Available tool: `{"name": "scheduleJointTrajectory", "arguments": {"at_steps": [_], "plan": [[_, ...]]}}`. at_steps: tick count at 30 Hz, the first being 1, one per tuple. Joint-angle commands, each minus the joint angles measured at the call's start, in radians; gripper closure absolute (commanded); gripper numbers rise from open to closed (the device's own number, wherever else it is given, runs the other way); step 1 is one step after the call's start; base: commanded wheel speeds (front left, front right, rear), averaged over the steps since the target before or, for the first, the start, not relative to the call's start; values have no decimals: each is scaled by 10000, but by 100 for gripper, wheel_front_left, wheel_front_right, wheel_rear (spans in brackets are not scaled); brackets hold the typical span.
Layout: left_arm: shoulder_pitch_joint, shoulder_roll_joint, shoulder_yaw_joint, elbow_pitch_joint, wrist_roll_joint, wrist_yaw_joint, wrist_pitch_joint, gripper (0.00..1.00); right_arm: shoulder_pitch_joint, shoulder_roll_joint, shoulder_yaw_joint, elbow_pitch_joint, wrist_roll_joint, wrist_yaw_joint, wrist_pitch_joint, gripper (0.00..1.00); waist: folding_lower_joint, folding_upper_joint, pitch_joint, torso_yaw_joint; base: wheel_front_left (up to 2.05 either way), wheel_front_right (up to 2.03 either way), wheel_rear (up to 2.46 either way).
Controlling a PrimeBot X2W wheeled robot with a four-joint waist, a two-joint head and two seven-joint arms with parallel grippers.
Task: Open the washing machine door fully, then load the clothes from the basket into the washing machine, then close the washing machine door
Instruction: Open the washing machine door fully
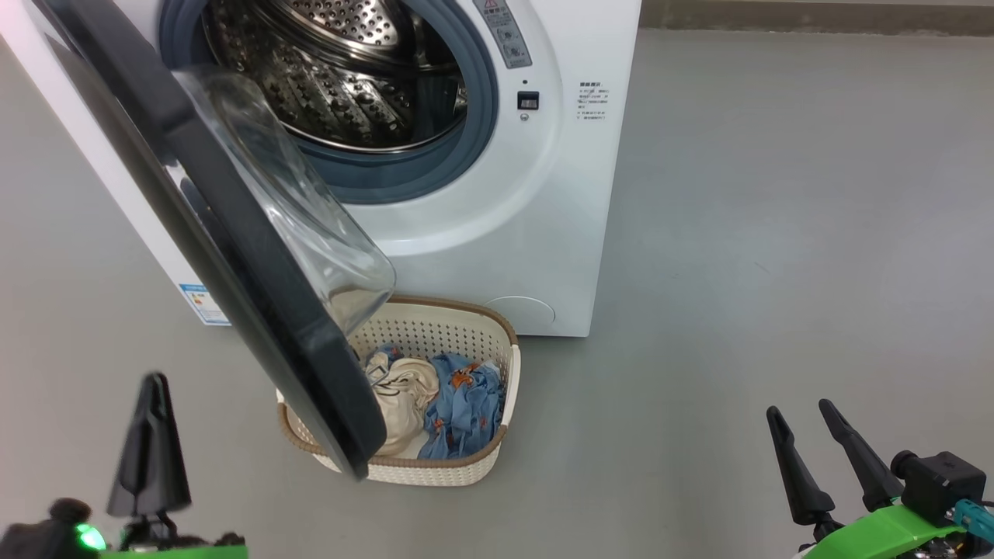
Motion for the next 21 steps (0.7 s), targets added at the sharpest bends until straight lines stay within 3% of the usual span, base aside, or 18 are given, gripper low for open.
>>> {"name": "scheduleJointTrajectory", "arguments": {"at_steps": [1,6,12,17,21], "plan": [[-468,56,373,-536,172,43,-65,100,-52,-138,151,-270,-118,56,-122,0,0,0,23,7,0,0,0],[-502,-61,1,-2448,421,212,-65,100,-98,-117,174,-356,-187,56,-122,0,0,0,93,2,0,0,0],[-336,-90,-1414,-4180,725,276,-37,100,-157,-91,139,-419,-215,56,-122,0,0,0,160,-54,0,0,0],[-299,-94,-2978,-4334,712,162,405,100,-203,-100,155,-449,-214,56,-122,0,0,0,222,-138,0,0,0],[-454,-98,-3598,-3696,417,147,467,100,-301,-108,181,-467,-217,56,-122,0,0,0,331,-244,0,0,0]]}}
